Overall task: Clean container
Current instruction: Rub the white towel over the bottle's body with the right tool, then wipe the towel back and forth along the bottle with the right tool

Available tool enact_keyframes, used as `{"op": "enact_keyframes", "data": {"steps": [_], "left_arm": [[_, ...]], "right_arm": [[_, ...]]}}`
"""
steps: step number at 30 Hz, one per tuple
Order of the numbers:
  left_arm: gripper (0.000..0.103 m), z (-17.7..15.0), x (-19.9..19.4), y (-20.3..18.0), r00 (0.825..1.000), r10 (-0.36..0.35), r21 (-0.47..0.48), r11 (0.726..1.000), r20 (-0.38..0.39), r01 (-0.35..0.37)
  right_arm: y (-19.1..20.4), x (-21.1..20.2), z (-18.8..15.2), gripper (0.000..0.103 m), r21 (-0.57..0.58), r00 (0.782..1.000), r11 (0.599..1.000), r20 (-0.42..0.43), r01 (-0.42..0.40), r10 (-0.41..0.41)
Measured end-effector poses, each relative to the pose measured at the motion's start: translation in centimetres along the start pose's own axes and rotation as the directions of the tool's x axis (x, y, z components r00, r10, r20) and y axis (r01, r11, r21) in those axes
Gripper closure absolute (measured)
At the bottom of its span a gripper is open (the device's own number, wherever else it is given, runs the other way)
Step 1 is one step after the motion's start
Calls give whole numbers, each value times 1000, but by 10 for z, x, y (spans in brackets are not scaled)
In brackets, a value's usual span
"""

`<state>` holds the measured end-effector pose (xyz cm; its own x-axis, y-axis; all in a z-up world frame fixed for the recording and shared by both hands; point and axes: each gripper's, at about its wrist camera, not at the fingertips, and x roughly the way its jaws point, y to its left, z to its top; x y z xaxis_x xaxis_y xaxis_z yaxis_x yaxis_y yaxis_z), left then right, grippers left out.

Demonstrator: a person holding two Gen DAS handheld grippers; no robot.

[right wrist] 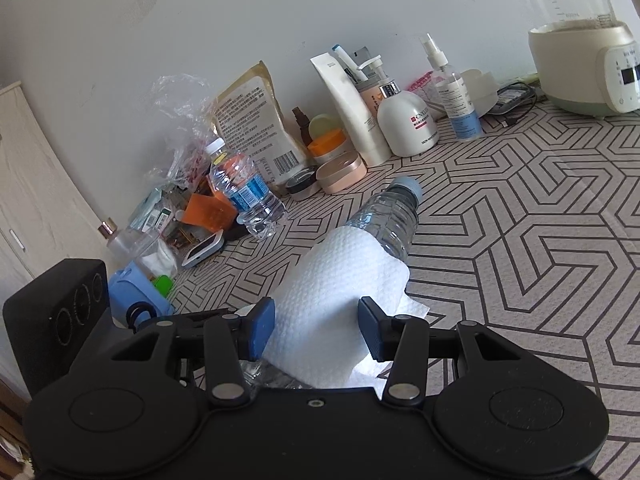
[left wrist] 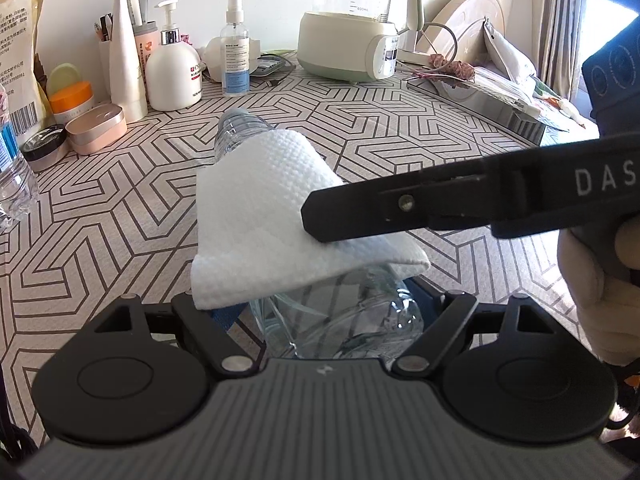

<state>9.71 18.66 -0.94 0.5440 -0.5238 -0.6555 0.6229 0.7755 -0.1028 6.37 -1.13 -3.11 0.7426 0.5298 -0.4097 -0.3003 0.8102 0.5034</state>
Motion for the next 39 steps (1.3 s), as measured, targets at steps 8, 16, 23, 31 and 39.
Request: {"op": "enact_keyframes", "data": {"steps": [8, 16, 23, 31, 39], "left_arm": [[22, 16, 28, -50, 1000, -1, 0, 1000, 0, 1], [21, 13, 23, -52, 1000, 1, 1, 1000, 0, -1], [21, 16, 32, -56, 1000, -5, -4, 1000, -1, 5], [21, 17, 29, -49, 1000, -27, -34, 999, -2, 27], [22, 18, 20, -42, 999, -35, -59, 998, 20, 37]], "right_arm": [[-3, 7, 9, 51, -15, 1000, 1000, 11, 20, -19], [-20, 13, 13, 51, 63, 1000, 998, 23, -3, 1], [-28, 14, 11, 51, 114, 999, 993, 24, -25, 22], [-29, 13, 8, 51, 121, 999, 992, 32, -28, 25], [-33, 9, 5, 51, 147, 999, 988, 44, -35, 29]]}}
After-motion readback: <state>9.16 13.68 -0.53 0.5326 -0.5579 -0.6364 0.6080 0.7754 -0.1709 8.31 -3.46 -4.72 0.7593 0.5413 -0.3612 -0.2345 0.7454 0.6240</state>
